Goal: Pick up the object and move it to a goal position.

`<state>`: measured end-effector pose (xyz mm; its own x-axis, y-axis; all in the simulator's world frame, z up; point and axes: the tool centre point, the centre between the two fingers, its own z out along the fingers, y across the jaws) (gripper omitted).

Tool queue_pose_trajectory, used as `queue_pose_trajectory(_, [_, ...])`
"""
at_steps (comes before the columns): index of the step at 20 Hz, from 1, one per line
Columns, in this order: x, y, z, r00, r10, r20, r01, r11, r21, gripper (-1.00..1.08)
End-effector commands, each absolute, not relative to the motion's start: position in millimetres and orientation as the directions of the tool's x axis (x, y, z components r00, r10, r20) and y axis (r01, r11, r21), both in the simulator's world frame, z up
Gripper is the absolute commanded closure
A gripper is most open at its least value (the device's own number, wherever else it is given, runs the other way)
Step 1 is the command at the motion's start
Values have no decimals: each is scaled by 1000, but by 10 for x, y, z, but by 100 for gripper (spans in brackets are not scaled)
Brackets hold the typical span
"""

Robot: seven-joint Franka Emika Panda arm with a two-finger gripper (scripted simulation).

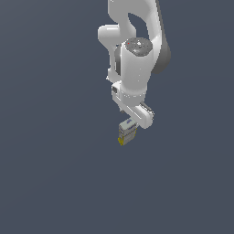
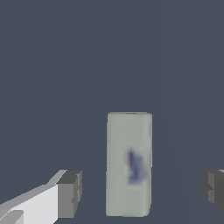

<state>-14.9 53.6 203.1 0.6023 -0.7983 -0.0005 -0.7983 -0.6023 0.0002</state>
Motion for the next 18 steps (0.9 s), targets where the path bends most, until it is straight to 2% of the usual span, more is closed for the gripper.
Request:
queue_pose_trajectory(1, [-144, 539, 2021, 595, -804, 0, -804, -595, 0, -92])
queue_pose_trajectory(7, [-148, 541, 1970, 597, -802, 0, -802, -597, 0, -92])
queue_pose_trajectory(18, [-155, 541, 1542, 595, -804, 0, -804, -595, 0, -92])
